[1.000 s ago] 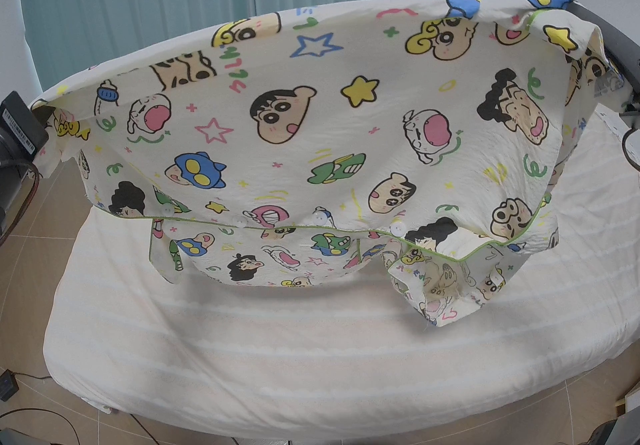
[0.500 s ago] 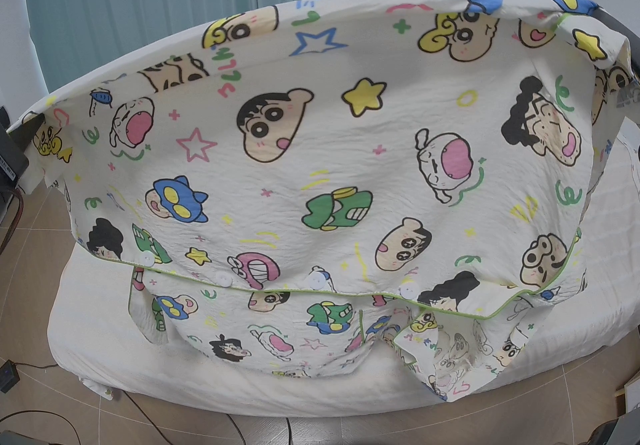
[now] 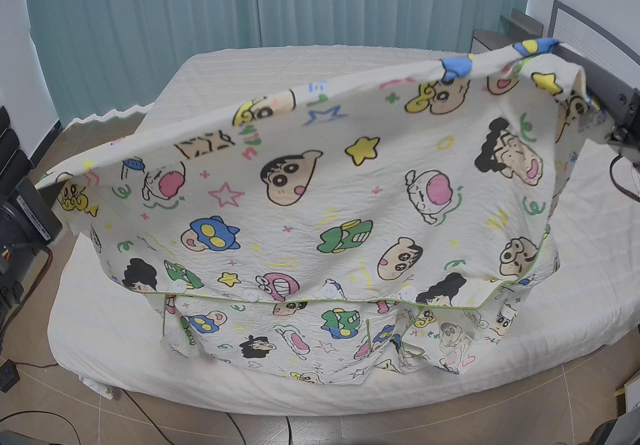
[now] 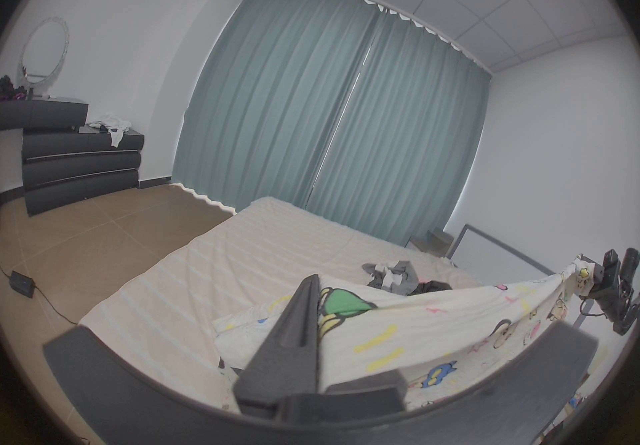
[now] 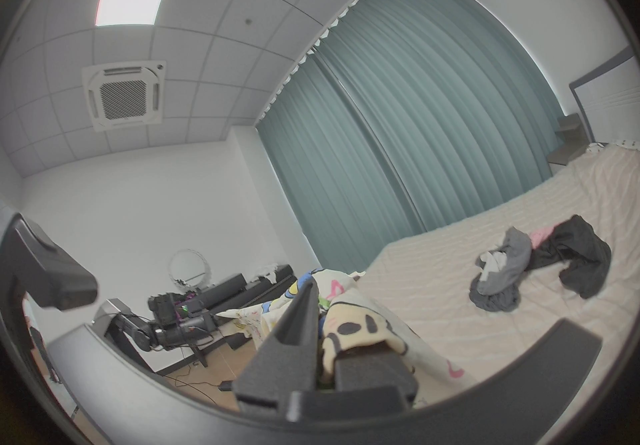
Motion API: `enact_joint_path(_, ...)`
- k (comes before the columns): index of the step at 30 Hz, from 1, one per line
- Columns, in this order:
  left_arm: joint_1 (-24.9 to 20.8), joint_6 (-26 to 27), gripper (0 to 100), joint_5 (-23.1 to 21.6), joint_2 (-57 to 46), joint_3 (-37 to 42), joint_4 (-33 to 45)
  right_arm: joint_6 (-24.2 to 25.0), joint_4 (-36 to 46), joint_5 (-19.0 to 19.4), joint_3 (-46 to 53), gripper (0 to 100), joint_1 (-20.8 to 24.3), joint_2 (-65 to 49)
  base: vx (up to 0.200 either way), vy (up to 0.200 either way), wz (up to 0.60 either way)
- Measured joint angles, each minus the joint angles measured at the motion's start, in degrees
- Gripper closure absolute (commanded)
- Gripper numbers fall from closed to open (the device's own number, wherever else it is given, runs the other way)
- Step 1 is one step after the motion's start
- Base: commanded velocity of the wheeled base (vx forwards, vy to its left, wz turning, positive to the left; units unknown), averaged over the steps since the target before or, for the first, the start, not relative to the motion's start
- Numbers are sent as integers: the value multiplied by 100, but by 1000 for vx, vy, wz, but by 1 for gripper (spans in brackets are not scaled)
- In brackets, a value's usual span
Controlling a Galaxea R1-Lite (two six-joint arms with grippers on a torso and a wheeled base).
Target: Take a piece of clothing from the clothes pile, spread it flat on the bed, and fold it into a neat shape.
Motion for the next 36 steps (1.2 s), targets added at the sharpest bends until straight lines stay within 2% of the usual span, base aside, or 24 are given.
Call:
enact_joint_path(6, 41, 5, 100, -57, 285, 80, 18, 9, -33, 2, 290, 100, -222, 427, 0, 0, 0)
enact_joint_path(16, 366, 7, 100, -126, 1310, -276, -16, -2, -257, 6, 267, 100, -544, 1056, 200, 0, 0)
enact_joint_path(30, 1125, -20, 100, -383, 3372, -1576, -30, -44, -1259, -79, -232, 100, -861, 2800, 200, 0, 0)
enact_joint_path(36, 1307, -33, 100, -427, 4303, -2259, -33, -41, -1382, -205, -612, 100, -1018, 3613, 0, 0, 0)
